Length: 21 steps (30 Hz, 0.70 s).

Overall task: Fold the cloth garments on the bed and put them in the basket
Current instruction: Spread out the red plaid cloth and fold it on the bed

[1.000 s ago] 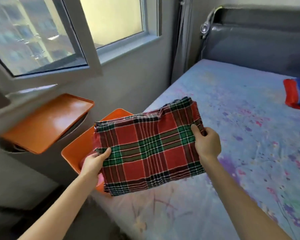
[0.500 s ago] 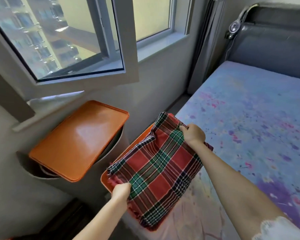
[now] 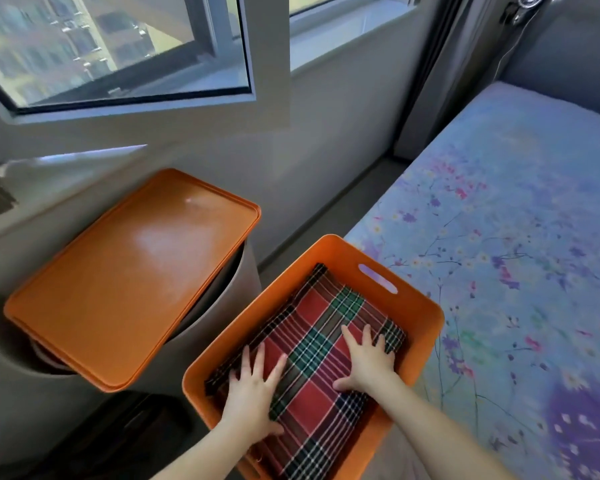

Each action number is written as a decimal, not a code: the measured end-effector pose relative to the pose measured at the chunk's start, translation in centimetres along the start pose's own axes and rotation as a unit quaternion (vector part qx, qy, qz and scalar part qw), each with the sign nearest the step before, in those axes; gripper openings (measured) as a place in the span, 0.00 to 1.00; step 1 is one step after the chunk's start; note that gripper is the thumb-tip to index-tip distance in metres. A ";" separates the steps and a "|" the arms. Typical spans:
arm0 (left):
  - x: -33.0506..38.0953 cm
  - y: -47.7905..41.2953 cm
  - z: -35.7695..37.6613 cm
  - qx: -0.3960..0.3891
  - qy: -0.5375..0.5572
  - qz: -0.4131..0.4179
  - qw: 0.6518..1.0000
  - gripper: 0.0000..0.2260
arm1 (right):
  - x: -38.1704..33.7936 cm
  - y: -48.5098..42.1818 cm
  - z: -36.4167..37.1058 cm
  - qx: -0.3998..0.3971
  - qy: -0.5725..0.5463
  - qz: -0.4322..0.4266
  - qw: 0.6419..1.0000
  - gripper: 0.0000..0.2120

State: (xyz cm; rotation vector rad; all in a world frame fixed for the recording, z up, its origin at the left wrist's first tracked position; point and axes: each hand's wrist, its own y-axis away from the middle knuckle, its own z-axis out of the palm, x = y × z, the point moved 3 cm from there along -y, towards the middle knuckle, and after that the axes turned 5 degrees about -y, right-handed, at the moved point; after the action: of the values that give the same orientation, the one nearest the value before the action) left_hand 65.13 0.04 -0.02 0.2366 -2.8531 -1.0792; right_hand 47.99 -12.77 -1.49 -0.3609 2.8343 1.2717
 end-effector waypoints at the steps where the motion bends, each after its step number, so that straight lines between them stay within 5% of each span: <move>1: -0.5 -1.6 1.0 -0.024 0.024 -0.025 0.999 0.56 | 0.0 -0.7 0.8 0.000 0.021 0.004 1.000 0.55; 7: -0.9 -6.6 2.9 -0.172 -0.003 -0.081 0.982 0.60 | -1.2 -2.9 3.0 0.000 0.055 0.028 0.998 0.55; 10: -0.9 -6.2 1.5 -0.182 0.012 -0.072 0.980 0.54 | -1.5 -2.6 2.3 -0.016 0.062 0.044 0.997 0.54; 12: -1.4 -4.0 -1.1 -0.058 0.056 -0.039 0.996 0.35 | -2.4 -1.5 1.3 0.028 0.033 0.041 0.998 0.46; 14: -2.4 -0.9 -4.5 0.223 0.070 0.016 0.972 0.13 | -3.5 -0.3 0.2 0.122 -0.026 0.006 0.992 0.36; 16: -4.8 2.0 -6.6 0.433 0.010 0.029 0.901 0.12 | -5.0 1.4 -0.7 0.210 -0.087 -0.039 0.973 0.30; 17: -6.5 3.0 -7.3 0.458 -0.021 -0.002 0.888 0.18 | -5.9 2.3 -0.9 0.232 -0.114 -0.058 0.964 0.28; 21: -13.7 4.3 -7.3 0.199 -0.044 -0.177 0.963 0.42 | -9.6 5.3 -0.9 0.231 -0.141 -0.088 0.958 0.26</move>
State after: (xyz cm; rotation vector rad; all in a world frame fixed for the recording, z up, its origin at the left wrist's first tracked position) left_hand 79.08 0.83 8.05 0.7690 -3.1629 -0.5447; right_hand 56.25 -8.07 4.04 -0.3676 2.6634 0.5479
